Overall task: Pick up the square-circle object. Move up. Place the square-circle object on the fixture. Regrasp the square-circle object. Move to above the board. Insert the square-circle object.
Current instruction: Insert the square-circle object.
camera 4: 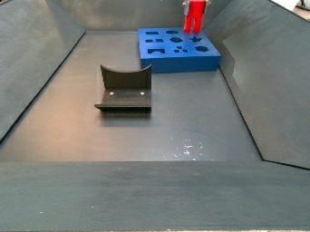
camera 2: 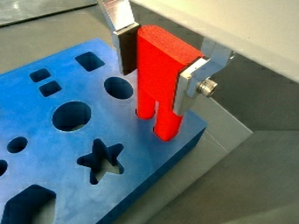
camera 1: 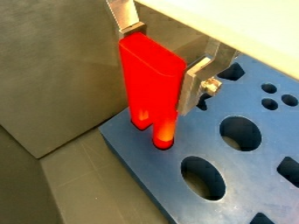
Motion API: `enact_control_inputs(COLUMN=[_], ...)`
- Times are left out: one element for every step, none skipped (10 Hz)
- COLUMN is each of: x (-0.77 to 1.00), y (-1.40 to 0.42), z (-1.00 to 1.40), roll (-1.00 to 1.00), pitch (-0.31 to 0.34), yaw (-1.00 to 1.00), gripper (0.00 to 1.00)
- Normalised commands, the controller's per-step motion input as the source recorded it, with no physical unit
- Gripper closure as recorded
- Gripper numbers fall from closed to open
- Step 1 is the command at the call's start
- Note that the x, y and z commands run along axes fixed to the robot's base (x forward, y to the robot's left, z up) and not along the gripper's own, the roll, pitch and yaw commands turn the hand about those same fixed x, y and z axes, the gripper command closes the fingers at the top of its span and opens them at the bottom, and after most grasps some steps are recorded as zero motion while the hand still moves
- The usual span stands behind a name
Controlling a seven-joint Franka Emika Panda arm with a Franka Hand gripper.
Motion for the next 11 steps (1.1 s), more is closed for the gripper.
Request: enact_control_inputs(x=[0.06, 0.11, 0.22, 0.32, 0.47, 0.49, 0.47, 0.47, 0.43, 0.09, 0.07], y=[0.00, 0.14, 0.29, 0.25, 0.21, 0.00, -0.03, -0.11, -0.01, 0.00, 0.00], z=[-0.74, -0.75, -0.74, -0.63, -0.55, -0.63, -0.76, -0.95, -1.00, -0.07, -0.20], roll=[0.27, 0.24, 0.24, 0.19, 0.11, 0.16, 0.17, 0.13, 0.12, -0.02, 0.03], pitch=[-0.007, -0.026, -0.021, 0.000, 0.000, 0.000, 0.000, 0.000, 0.000, 0.000, 0.000], yaw=[0.23, 0.34, 0.48, 0.52, 0.47, 0.40, 0.36, 0.31, 0.27, 0.00, 0.00], gripper=[1.00, 1.00, 1.00, 1.00, 1.00, 1.00, 1.00, 1.00, 1.00, 1.00, 1.00])
